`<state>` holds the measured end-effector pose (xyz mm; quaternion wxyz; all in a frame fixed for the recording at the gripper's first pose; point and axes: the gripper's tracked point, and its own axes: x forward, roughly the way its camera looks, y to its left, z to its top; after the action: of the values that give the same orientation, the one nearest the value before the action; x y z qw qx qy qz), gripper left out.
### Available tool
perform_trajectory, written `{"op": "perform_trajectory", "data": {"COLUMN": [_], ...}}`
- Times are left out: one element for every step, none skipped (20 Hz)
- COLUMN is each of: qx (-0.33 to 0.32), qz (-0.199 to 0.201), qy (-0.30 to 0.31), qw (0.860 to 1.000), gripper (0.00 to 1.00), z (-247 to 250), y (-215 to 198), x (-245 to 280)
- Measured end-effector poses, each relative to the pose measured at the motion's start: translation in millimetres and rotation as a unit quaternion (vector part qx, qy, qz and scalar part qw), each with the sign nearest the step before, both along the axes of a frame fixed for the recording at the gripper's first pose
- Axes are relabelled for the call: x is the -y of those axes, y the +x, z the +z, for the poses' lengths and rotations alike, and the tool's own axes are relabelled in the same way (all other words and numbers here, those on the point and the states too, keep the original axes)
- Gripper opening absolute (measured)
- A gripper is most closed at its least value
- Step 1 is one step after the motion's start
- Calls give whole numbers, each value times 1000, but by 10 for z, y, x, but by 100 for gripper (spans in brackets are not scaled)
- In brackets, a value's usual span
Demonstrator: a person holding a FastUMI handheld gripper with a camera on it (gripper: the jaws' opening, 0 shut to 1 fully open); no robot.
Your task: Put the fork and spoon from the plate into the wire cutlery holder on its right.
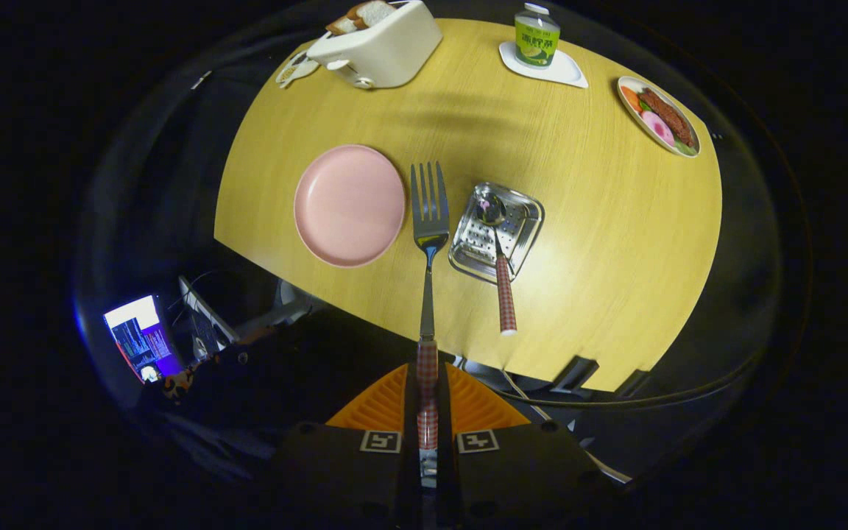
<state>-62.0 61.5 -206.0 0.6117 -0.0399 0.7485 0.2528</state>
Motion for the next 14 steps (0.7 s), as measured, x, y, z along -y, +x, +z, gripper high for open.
{"op": "perform_trajectory", "data": {"qx": [-16, -33, -47, -64, -82, -100, -117, -135, -150, -162, -172, -179, -185, -190], "qz": [6, 12, 17, 20, 22, 25, 25, 24, 26, 26, 30, 33, 36, 37], "qy": [-16, -29, -40, -49, -58, -66, -74, -83, -92, -102, -110, -116, -121, -124], "qw": [1000, 999, 998, 997, 995, 992, 990, 987, 984, 981, 979, 976, 975, 973], "gripper": [13, 13, 13, 13, 13, 13, 13, 13, 13, 13, 13, 13, 13, 13], "z": [-31, -52, -74, -94, -127, -170, -211, -245, -287, -331, -370, -425, -471, -519], "y": [1, 5, 26, 48, 71, 87, 107, 112, 132, 152, 164, 182, 201, 211], "x": [77, 132, 169, 186, 209, 212, 215, 216, 221, 223, 210, 207, 194, 169]}}
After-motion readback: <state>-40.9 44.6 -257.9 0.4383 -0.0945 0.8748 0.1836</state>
